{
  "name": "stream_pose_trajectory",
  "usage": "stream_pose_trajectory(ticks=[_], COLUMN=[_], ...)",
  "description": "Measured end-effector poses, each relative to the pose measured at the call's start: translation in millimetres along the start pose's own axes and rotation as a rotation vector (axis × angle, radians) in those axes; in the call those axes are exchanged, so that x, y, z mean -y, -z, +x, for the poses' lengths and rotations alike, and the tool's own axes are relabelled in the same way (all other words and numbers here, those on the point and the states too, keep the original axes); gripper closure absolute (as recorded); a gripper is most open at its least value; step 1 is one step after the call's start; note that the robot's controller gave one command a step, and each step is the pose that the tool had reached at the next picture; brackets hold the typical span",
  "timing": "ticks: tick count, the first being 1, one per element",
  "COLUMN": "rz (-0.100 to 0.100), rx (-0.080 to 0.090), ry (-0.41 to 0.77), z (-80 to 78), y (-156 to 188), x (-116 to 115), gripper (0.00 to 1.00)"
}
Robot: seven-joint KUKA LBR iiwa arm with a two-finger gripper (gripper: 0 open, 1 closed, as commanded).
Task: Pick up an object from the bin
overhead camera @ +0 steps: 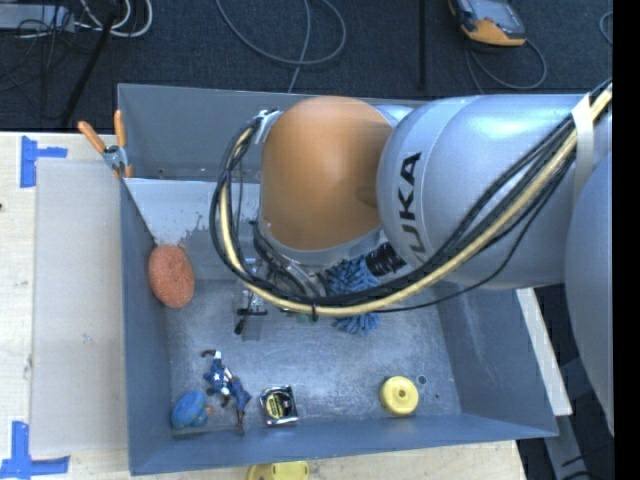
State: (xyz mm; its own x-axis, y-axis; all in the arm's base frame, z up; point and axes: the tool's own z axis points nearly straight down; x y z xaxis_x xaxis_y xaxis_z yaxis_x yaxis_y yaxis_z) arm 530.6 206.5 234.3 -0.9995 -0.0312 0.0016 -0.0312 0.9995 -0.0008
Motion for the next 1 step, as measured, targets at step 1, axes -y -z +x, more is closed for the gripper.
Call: stream_pose_trajectory(ticks=[1], rz=[-0.001], rx=[0.004], ry=[0.001], z=[-2.0], y=[5.2], x=[3.0], gripper=[0.00])
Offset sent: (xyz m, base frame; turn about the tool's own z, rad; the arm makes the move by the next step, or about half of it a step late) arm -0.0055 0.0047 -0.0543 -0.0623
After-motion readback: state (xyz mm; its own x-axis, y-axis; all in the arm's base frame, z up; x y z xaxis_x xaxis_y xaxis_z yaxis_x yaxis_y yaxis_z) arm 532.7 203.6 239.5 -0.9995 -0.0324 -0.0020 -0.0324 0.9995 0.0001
